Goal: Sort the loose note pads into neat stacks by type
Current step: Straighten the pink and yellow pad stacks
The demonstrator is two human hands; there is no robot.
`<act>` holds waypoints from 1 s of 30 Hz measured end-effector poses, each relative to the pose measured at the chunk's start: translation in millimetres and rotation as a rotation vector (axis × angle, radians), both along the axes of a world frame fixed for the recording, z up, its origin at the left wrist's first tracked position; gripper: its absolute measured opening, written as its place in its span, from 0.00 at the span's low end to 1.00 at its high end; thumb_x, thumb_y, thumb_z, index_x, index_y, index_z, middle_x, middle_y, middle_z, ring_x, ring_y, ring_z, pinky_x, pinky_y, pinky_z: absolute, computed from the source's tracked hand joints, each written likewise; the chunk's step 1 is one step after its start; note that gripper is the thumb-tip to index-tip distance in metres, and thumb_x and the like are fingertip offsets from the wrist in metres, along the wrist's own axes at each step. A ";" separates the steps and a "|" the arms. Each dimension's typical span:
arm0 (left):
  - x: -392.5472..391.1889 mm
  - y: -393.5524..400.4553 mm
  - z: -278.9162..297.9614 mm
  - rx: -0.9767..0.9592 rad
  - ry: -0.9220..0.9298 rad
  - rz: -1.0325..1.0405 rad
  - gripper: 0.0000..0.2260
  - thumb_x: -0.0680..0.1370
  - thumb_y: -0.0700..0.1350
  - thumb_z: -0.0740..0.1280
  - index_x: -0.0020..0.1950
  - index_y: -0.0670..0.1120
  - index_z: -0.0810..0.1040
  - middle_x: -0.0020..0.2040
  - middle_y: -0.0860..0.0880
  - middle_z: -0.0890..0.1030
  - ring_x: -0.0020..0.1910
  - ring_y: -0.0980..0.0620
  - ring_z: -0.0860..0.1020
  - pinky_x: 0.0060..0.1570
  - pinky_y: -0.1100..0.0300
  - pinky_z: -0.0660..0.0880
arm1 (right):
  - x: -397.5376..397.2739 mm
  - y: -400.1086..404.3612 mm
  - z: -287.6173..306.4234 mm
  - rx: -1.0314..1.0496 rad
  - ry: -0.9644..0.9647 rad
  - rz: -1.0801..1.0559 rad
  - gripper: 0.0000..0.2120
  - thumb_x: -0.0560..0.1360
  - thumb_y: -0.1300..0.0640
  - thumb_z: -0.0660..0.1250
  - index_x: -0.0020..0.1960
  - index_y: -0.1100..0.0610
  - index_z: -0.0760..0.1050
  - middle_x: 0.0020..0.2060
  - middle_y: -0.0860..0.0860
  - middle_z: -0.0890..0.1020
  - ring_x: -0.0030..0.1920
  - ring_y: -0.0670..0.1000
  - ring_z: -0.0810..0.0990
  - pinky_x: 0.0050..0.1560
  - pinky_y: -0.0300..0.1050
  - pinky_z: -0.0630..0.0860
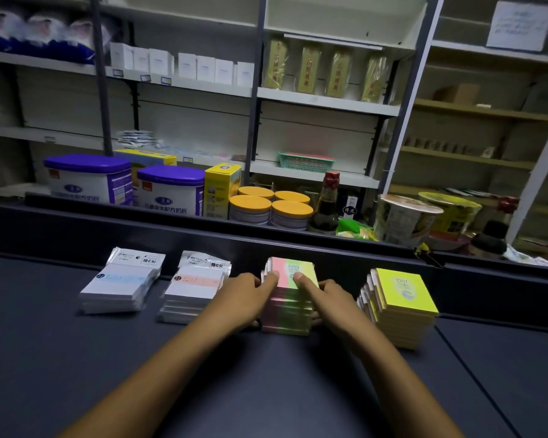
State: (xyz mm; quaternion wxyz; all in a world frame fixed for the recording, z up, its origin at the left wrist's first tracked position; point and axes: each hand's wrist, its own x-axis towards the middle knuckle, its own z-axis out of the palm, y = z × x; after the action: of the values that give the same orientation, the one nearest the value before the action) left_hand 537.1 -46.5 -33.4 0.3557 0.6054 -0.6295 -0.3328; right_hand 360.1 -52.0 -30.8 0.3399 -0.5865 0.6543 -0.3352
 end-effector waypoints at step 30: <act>-16.9 13.4 -13.6 -0.050 0.295 -0.232 0.31 0.67 0.46 0.60 0.71 0.49 0.68 0.69 0.45 0.70 0.70 0.51 0.68 0.73 0.50 0.64 | 11.3 17.6 -28.5 -0.365 -0.194 0.311 0.31 0.69 0.66 0.76 0.62 0.43 0.67 0.67 0.53 0.74 0.67 0.48 0.74 0.70 0.52 0.70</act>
State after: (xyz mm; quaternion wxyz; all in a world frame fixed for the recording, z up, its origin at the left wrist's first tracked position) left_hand 520.3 -33.1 -47.0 0.4183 0.4644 -0.6442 -0.4409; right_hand 371.4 -34.4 -59.4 0.3373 -0.6968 0.4493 -0.4459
